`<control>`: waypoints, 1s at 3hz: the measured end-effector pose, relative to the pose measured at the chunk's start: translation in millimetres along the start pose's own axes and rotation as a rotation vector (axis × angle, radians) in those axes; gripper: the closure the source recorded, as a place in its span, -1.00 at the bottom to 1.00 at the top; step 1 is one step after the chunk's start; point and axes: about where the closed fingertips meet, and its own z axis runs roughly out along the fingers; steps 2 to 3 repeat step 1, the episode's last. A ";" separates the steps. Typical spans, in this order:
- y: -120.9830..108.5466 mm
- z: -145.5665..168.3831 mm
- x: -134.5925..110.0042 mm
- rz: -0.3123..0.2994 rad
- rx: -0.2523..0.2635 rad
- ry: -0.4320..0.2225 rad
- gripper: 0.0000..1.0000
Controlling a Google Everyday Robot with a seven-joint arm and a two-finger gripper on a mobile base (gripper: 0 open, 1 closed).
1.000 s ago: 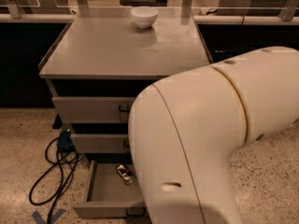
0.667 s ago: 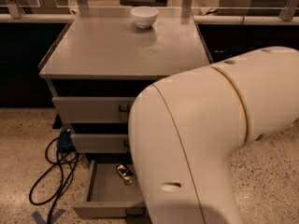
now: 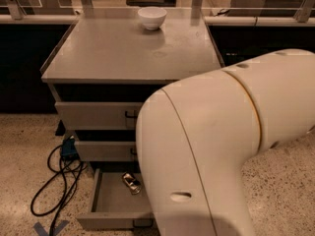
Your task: Place sponge into bottom drawer
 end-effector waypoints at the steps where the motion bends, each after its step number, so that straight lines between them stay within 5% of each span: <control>1: 0.0 0.0 0.0 0.000 0.000 0.000 -1.00; 3: 0.0 0.0 0.0 0.000 0.000 0.000 -1.00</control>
Offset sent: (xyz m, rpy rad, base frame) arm 0.0000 0.0000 0.0000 0.0000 0.0000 0.0000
